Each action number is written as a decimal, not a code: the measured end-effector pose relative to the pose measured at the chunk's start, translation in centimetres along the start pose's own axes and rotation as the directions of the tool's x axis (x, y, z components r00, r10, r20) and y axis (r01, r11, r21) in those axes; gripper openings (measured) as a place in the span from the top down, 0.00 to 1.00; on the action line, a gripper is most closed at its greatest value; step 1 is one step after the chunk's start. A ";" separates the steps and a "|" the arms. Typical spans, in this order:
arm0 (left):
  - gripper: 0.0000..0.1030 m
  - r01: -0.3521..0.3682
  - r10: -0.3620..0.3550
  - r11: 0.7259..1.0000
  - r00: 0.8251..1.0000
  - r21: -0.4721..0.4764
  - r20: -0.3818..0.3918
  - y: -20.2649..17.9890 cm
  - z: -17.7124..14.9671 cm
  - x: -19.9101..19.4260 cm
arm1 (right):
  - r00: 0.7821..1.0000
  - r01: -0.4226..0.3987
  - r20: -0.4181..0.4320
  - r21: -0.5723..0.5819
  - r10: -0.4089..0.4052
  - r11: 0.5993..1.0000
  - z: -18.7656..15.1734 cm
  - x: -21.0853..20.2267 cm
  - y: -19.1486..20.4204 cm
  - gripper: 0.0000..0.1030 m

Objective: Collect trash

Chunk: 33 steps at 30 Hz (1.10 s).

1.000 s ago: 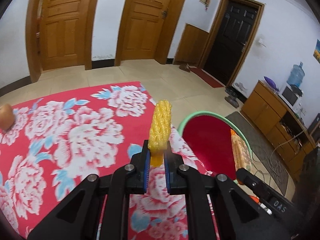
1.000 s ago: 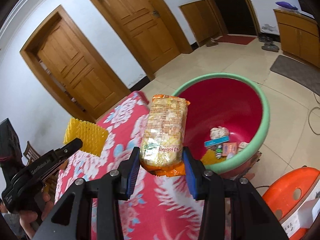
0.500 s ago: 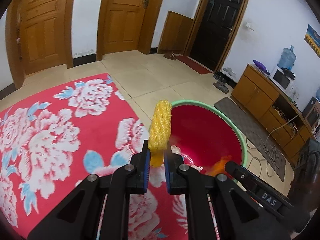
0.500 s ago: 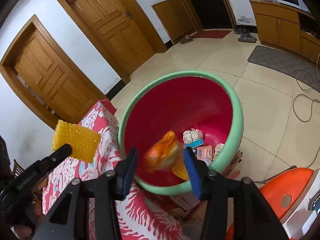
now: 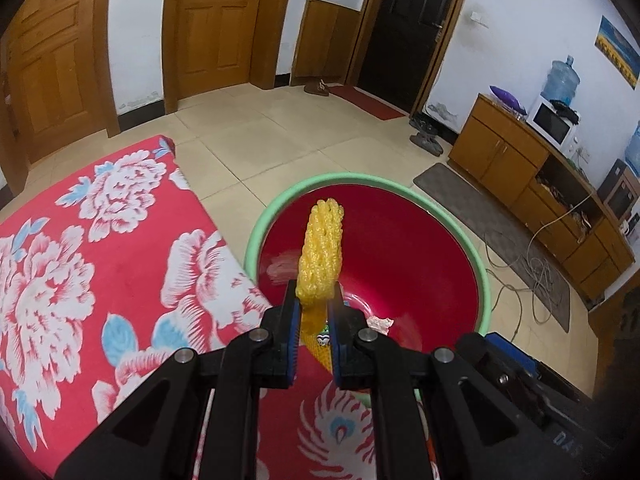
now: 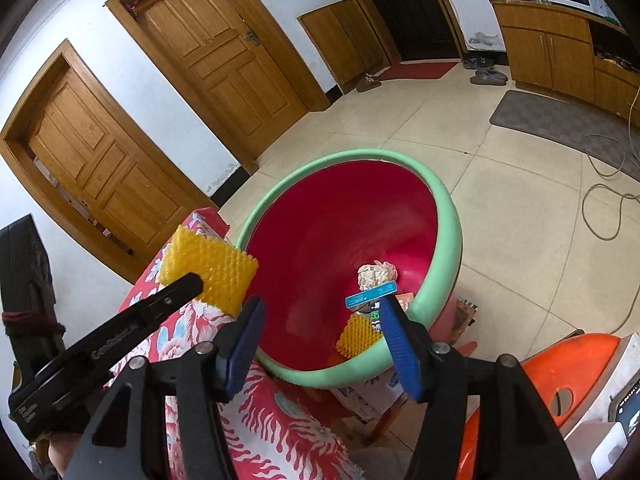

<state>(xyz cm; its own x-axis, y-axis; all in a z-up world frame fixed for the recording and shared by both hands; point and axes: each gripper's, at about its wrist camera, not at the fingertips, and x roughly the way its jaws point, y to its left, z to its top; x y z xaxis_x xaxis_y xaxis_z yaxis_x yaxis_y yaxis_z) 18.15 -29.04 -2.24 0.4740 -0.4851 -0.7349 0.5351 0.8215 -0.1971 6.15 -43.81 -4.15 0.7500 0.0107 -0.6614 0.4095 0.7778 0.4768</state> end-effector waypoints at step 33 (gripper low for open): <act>0.41 -0.186 0.192 0.973 0.981 -0.133 0.034 4.8 -3.4 -7.3 | 0.999 -0.032 -0.002 -0.066 0.032 0.997 -1.7 -3.2 3.2 0.17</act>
<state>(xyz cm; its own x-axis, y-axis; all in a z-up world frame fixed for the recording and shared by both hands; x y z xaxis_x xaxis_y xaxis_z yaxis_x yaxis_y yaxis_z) 14.89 -20.58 -0.02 0.5913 -0.3281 -0.7367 0.3398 0.9298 -0.1414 4.17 -40.25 -1.51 0.7617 0.0363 -0.6469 0.3504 0.8167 0.4584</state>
